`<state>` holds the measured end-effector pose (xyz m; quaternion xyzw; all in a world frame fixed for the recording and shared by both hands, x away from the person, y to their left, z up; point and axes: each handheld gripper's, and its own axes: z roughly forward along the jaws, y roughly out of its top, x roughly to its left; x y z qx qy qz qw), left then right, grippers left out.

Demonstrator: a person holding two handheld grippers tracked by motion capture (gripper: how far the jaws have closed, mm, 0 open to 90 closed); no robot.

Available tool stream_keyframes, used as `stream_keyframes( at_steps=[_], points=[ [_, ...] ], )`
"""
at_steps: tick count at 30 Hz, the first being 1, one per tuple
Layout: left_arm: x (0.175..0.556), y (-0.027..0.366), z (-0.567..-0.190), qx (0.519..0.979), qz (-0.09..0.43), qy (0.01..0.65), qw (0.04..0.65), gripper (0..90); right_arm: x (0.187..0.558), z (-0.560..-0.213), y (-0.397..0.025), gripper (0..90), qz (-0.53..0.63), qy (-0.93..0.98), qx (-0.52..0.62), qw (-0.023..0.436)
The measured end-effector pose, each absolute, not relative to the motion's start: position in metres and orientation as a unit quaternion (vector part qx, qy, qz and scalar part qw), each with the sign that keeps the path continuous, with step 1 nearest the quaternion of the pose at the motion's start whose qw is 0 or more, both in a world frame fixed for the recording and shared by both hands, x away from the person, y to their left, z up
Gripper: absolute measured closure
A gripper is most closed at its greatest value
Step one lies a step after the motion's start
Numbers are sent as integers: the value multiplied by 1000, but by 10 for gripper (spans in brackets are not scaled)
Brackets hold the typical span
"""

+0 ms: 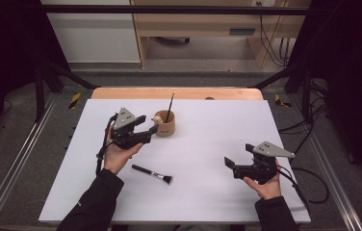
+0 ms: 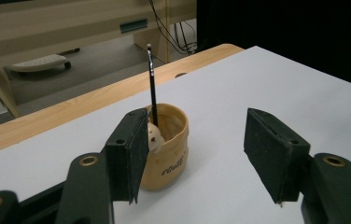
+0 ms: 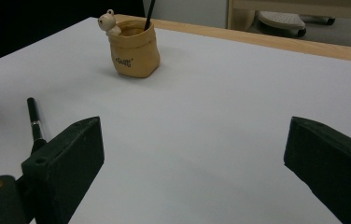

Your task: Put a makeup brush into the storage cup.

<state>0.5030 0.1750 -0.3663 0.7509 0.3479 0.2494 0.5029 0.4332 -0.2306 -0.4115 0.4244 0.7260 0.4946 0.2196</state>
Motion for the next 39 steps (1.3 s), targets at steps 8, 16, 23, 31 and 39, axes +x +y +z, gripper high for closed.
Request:
stream_keyframes(
  at_steps=[8,16,23,31,39],
  points=[
    [482,201,-375,748,245,353,506,306,433,-411,-231,55,494,725,427,219],
    [470,223,-392,742,229,374,507,263,433,-412,-231,54,493,726,427,220],
    [461,235,-397,744,228,377,503,232,432,-412,-232,55,494,724,429,219],
    [450,247,-406,758,222,374,486,191,432,-413,-231,55,492,724,431,220],
    [447,254,-414,769,210,367,479,169,432,-414,-232,55,489,726,430,220]
  ],
)
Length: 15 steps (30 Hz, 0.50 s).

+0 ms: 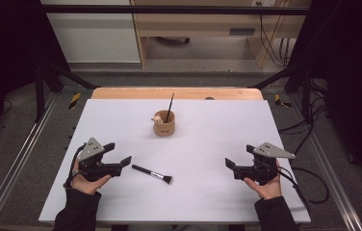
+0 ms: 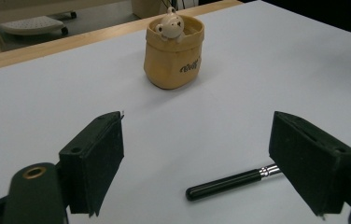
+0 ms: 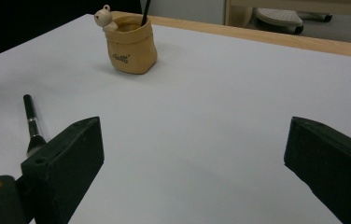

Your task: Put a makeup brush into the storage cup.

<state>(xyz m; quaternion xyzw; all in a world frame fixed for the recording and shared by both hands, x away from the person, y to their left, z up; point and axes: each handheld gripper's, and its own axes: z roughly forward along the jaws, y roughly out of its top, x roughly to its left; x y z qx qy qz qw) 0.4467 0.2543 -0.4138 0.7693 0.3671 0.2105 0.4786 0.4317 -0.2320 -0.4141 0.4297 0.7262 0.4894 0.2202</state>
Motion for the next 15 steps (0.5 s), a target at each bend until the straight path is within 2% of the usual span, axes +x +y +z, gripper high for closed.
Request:
stream_keyframes(
  at_steps=[15],
  points=[
    [453,239,-418,799,186,340,459,133,432,-415,-231,54,487,728,430,219]
  ],
)
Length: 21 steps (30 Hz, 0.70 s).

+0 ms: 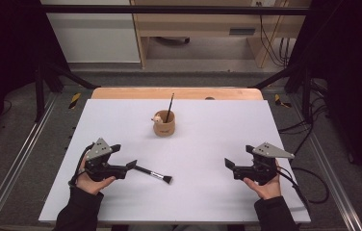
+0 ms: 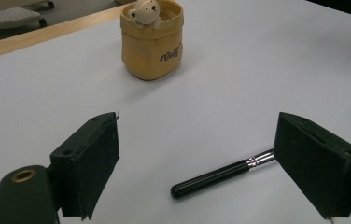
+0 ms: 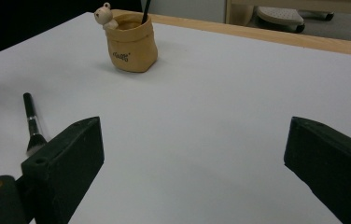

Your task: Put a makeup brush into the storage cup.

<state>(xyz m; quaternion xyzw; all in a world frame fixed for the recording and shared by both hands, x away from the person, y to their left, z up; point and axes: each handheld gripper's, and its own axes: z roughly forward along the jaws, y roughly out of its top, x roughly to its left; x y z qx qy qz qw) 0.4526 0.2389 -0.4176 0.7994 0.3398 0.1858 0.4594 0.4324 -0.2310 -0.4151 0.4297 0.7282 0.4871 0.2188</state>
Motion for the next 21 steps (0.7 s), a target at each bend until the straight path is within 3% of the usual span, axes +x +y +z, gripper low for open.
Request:
stream_keyframes(
  at_steps=[21],
  points=[
    [461,206,-430,854,161,291,400,131,432,-416,-230,55,485,730,429,220]
  ],
)
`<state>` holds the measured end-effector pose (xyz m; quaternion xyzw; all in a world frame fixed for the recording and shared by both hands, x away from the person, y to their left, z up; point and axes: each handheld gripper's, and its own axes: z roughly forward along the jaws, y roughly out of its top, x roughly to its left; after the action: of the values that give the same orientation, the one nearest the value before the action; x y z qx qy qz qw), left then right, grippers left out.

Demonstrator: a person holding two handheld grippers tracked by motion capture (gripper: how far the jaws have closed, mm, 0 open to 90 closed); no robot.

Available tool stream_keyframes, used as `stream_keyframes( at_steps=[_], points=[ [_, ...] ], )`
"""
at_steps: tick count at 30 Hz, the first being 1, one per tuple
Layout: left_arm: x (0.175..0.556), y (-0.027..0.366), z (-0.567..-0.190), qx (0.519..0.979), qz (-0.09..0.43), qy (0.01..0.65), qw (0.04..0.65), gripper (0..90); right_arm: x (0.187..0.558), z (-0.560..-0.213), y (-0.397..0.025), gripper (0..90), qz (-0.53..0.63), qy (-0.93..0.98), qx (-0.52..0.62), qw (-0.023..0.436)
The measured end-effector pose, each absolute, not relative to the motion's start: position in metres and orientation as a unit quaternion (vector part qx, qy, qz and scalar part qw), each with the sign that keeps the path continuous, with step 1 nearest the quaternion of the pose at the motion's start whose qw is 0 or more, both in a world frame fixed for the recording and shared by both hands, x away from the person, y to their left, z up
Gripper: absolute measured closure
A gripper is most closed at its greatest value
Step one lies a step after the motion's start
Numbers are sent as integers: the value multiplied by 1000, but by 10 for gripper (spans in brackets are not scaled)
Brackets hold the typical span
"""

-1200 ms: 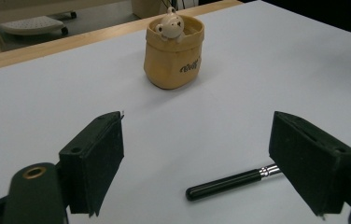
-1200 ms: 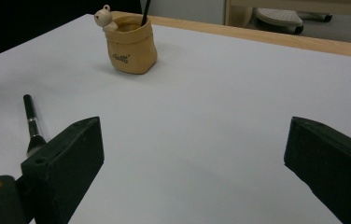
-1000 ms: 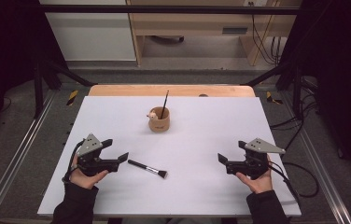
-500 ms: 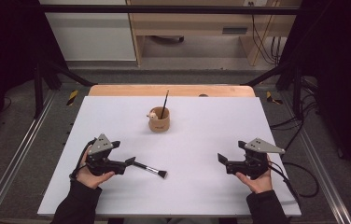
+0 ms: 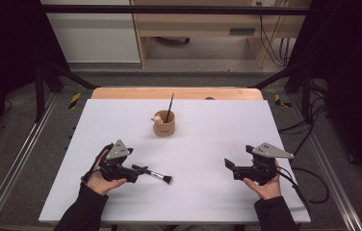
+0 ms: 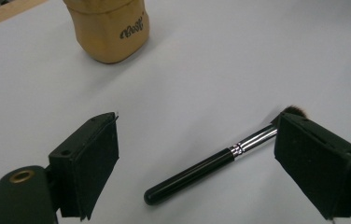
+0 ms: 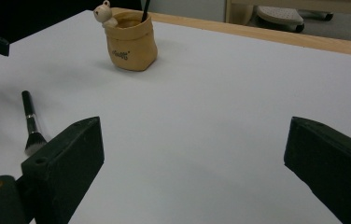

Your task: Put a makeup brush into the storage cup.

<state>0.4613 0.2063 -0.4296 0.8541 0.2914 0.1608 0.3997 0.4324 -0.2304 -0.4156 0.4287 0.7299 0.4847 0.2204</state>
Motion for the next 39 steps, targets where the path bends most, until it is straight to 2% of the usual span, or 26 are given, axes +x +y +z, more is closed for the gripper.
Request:
stream_keyframes(
  at_steps=[20,31,39],
  points=[
    [467,178,-452,899,134,252,333,174,432,-416,-229,57,484,732,428,218],
    [470,171,-461,912,122,243,309,255,433,-418,-228,57,479,734,428,218],
    [473,170,-465,919,103,239,297,353,434,-418,-228,57,480,734,427,219]
  ],
)
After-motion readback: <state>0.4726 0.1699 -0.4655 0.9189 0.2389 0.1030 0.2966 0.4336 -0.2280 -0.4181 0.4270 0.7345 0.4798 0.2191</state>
